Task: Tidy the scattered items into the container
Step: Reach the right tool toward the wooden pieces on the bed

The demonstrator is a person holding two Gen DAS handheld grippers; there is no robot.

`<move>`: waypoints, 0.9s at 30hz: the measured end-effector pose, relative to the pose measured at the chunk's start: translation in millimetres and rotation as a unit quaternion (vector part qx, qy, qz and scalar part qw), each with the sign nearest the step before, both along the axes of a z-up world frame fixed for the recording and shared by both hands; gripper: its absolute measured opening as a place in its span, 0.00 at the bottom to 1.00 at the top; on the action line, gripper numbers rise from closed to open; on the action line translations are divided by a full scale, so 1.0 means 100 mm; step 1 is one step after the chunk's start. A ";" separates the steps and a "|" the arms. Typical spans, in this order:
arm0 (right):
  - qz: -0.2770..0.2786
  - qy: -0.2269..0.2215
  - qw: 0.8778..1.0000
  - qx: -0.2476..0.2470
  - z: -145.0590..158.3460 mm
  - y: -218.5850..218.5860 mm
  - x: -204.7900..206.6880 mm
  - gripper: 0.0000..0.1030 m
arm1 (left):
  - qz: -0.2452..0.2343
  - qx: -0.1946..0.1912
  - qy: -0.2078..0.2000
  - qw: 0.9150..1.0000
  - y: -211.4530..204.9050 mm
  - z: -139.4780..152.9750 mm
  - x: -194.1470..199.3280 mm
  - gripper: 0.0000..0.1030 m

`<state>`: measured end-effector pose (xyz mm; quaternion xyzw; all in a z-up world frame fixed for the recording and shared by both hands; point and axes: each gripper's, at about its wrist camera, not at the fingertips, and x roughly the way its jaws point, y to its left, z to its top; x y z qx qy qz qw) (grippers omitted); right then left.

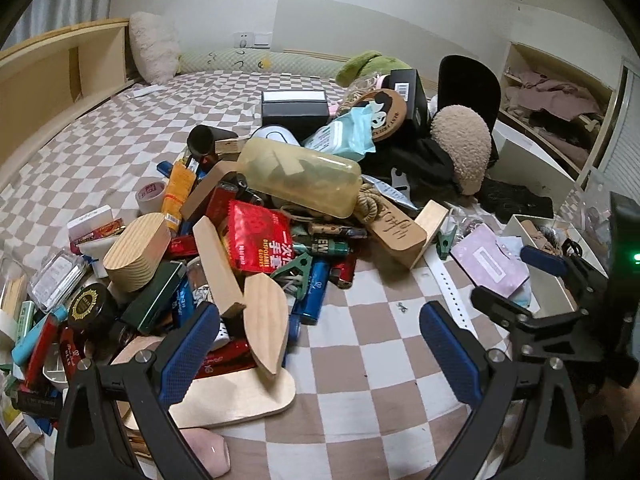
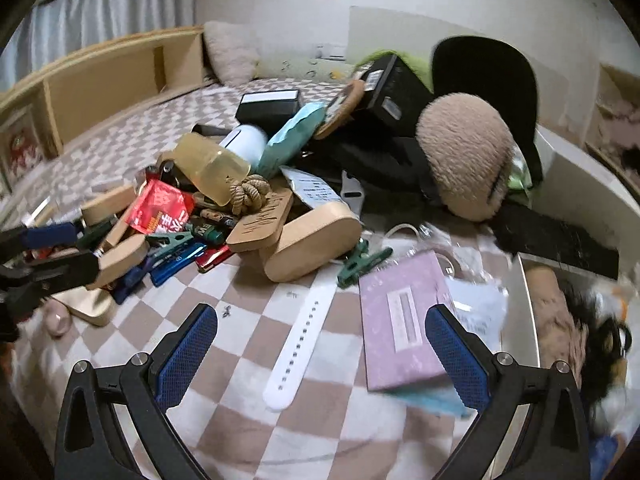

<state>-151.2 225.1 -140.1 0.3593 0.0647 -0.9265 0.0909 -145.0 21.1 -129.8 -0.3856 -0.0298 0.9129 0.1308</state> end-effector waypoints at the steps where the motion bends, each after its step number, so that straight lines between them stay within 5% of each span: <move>1: 0.008 0.002 1.000 0.005 -0.01 -0.02 -0.04 1.00 | 0.002 0.001 0.001 1.000 -0.01 0.01 0.00 0.98; 16: 0.085 0.033 0.984 0.152 -0.29 -0.44 -0.50 1.00 | 0.022 -0.002 0.012 1.000 -0.20 0.05 -0.06 0.98; 27: 0.083 0.001 0.985 0.152 -0.42 -0.39 -0.77 0.99 | 0.027 -0.002 -0.013 1.000 -0.29 -0.08 -0.11 0.98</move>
